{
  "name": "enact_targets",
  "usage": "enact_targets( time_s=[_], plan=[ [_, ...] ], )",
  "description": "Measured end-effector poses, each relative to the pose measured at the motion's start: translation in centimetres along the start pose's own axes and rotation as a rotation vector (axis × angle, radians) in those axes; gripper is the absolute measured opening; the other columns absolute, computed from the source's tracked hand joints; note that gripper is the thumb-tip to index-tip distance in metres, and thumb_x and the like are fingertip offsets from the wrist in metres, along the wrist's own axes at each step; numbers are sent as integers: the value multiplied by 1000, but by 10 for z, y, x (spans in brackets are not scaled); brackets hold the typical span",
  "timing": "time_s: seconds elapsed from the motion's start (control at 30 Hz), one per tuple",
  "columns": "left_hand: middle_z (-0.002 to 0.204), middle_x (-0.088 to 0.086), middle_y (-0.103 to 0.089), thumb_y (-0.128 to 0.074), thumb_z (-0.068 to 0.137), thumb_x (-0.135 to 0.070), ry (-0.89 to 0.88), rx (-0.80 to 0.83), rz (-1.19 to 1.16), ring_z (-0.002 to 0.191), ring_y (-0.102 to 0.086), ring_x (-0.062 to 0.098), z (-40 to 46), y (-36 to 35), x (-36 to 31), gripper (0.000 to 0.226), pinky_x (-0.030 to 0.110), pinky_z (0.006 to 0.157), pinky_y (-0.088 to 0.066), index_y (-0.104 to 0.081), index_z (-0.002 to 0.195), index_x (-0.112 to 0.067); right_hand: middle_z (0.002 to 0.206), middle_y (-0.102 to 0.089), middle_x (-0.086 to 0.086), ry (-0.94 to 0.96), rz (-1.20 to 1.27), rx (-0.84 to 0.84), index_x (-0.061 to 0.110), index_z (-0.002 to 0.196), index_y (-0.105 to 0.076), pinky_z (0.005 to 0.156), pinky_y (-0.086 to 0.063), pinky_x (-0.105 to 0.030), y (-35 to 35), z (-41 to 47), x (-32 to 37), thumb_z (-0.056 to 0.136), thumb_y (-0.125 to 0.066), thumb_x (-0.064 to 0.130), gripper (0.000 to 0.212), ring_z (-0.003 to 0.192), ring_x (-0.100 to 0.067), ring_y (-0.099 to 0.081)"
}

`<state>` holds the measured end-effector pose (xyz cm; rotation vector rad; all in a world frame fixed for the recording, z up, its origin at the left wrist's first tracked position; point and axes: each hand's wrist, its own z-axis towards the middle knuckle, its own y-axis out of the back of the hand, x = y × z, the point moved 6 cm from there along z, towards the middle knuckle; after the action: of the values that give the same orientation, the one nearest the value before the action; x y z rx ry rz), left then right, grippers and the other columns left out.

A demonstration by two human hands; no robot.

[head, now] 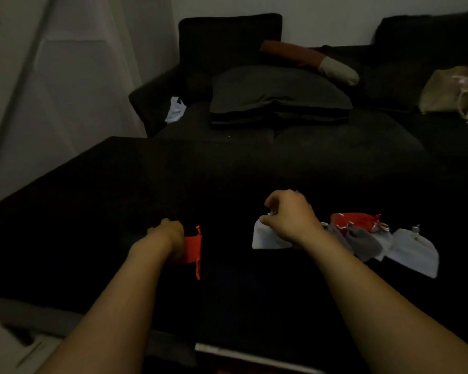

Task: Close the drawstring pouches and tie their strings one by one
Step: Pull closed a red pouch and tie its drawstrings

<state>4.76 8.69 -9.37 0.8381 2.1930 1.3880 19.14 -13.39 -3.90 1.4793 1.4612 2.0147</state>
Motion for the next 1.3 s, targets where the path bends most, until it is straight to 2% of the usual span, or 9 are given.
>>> enact_targets(
  time_s=[0.23, 0.4, 0.5, 0.6, 0.67, 0.8, 1.0, 1.2, 1.3],
  plan=[
    [105, 10, -70, -58, 93, -8, -258, 100, -312, 97, -66, 23, -19, -6, -62, 16, 34, 88, -53, -71, 102, -6, 113, -66, 6, 66, 94, 409, 23, 115, -66, 88, -52, -33, -6, -11, 1, 81, -71, 54, 46, 103, -10, -61],
    [94, 5, -66, -72, 84, -46, -283, 203, -303, 85, -65, 21, -31, 1, -103, 30, 35, 82, -55, -63, 88, -18, 104, -64, 6, -13, -54, 541, 26, 100, -68, 84, -53, -33, 4, -27, -12, 66, -83, 55, 47, 99, -12, -61],
    [94, 5, -69, -89, 68, -28, -265, 304, -142, 89, -70, 26, -36, -16, -111, 34, 44, 86, -58, -62, 86, -19, 76, -56, 6, 12, -218, 587, 21, 78, -59, 61, -46, -26, -23, -43, -10, 65, -86, 52, 43, 81, -15, -58],
    [103, 15, -70, -82, 74, -2, -256, 334, -190, 76, -72, 30, -40, -22, -119, 36, 51, 83, -59, -60, 101, -10, 76, -48, -1, 58, -379, 648, 6, 106, -64, 72, -42, -30, -53, -51, -5, 84, -76, 34, 38, 86, -22, -52],
    [104, 17, -68, -77, 78, 3, -281, 357, -231, 70, -70, 28, -43, -23, -124, 31, 46, 79, -60, -57, 98, -11, 85, -55, -7, 119, -376, 623, 5, 110, -65, 73, -41, -29, -49, -47, -5, 88, -71, 22, 28, 88, -24, -54],
    [106, 9, -69, -77, 83, -10, -434, 451, -447, 89, -70, 21, -62, -12, -139, 23, 29, 68, -61, -64, 100, -15, 82, -66, 4, 209, -113, 512, 25, 76, -63, 74, -49, -29, 0, -33, -17, 81, -78, 20, 16, 76, -11, -61],
    [67, 0, -59, -53, 99, -33, -611, 466, -819, 58, -56, 9, -92, 28, -163, 27, 22, 53, -52, -65, 86, -12, 84, -74, -6, 194, 307, 227, 10, 95, -74, 73, -58, -29, 76, -33, -38, 89, -71, 16, 9, 77, -13, -70],
    [83, 12, -65, -43, 103, -42, -757, 82, -1071, 75, -61, 22, -95, 59, -194, 51, 33, 70, -51, -65, 95, 4, 82, -71, -7, 125, 382, 77, 10, 103, -74, 67, -53, -18, 118, -48, -61, 98, -56, 11, 19, 70, -9, -61],
    [82, 13, -60, -41, 103, -42, -801, -74, -1187, 74, -54, 23, -96, 67, -203, 57, 25, 62, -46, -61, 97, 11, 76, -68, -9, 92, 395, -27, 8, 96, -75, 62, -51, -17, 131, -52, -69, 97, -58, 12, 18, 66, -9, -59]
  ],
)
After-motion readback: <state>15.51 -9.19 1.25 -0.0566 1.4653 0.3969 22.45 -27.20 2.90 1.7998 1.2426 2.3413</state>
